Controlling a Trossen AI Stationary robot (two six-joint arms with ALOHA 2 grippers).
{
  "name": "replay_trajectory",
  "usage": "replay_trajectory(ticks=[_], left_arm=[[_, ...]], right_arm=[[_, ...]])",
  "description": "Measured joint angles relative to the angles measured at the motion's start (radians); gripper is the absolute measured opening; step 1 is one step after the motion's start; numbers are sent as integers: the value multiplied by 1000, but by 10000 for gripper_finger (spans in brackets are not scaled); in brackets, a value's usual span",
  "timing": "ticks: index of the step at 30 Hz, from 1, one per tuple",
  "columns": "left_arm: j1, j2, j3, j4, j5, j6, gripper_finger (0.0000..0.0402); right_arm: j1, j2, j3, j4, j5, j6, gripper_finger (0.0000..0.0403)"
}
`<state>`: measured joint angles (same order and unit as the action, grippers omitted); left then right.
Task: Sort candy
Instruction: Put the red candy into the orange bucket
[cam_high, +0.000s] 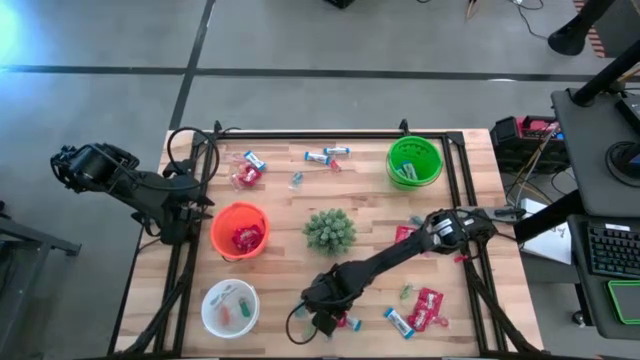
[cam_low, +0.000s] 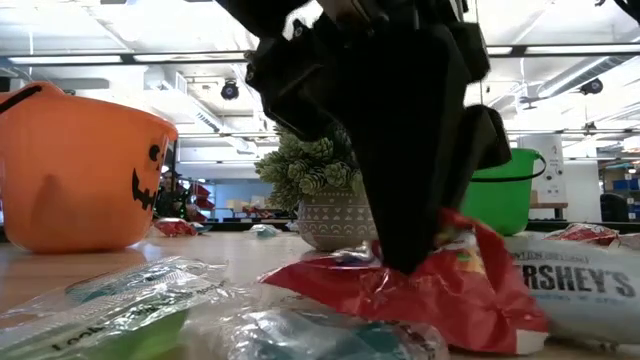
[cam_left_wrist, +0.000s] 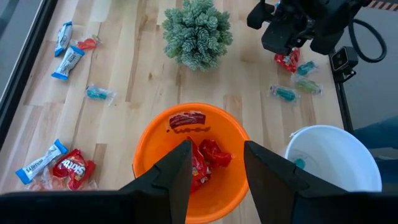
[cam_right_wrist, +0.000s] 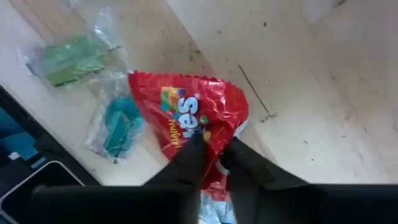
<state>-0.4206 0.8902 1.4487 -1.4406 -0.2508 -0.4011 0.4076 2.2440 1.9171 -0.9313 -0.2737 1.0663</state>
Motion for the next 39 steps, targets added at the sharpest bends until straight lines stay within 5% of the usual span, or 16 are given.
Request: replay_trajectory(ticks=[17, 39], left_arm=[[0, 0, 0, 1, 85, -11, 127], [0, 0, 0, 0, 107, 0, 127]], right_arm=[[-8, -15, 200, -132, 77, -46, 9], [-18, -15, 135, -189, 113, -42, 16]])
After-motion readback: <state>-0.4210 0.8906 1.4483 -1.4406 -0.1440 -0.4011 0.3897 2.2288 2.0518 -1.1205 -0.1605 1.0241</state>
